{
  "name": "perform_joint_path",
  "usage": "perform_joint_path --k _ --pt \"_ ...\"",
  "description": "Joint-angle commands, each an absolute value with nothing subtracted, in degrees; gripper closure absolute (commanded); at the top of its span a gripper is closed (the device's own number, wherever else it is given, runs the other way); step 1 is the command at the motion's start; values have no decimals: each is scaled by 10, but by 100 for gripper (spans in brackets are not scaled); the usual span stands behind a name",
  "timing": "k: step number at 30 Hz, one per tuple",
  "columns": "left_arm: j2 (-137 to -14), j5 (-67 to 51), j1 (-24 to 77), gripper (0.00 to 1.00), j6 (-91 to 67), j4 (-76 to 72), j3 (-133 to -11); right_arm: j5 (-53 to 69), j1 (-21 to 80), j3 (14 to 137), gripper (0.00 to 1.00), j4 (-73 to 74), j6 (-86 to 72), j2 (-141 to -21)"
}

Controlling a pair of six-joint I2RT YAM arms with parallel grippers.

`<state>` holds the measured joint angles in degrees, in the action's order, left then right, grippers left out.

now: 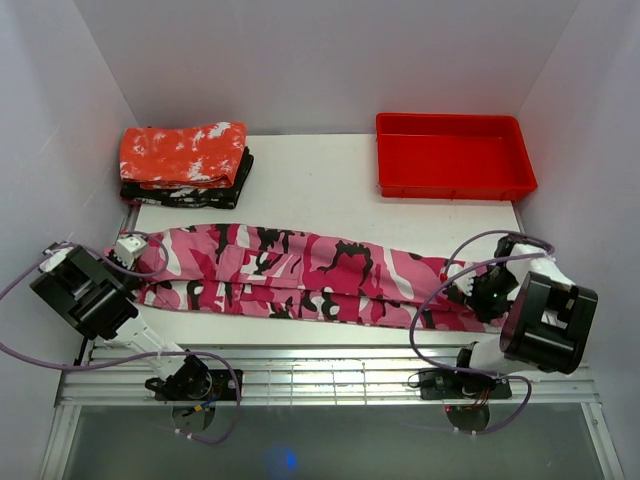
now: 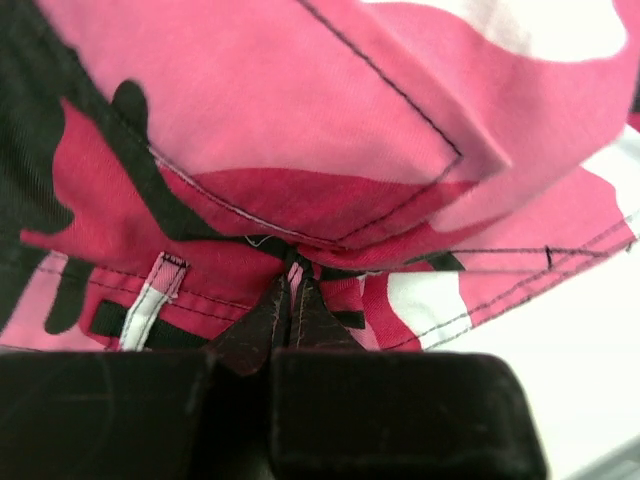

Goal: Fold and stack the trousers
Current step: Fold the trousers

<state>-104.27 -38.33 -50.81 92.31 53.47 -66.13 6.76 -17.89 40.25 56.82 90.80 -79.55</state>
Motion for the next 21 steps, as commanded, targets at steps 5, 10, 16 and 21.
perform_joint_path --k 5,10,16,21 --pt "-944 -391 -430 100 872 555 -587 33 -232 585 92 465 899 -922" --pt "-950 -407 -402 100 856 558 -655 51 -231 669 92 500 886 -947" --pt "-1043 -441 -400 100 860 628 -964 76 -241 776 92 554 896 -951" --pt "-1064 -451 -403 100 887 643 -1063 84 -257 794 92 575 916 -941"
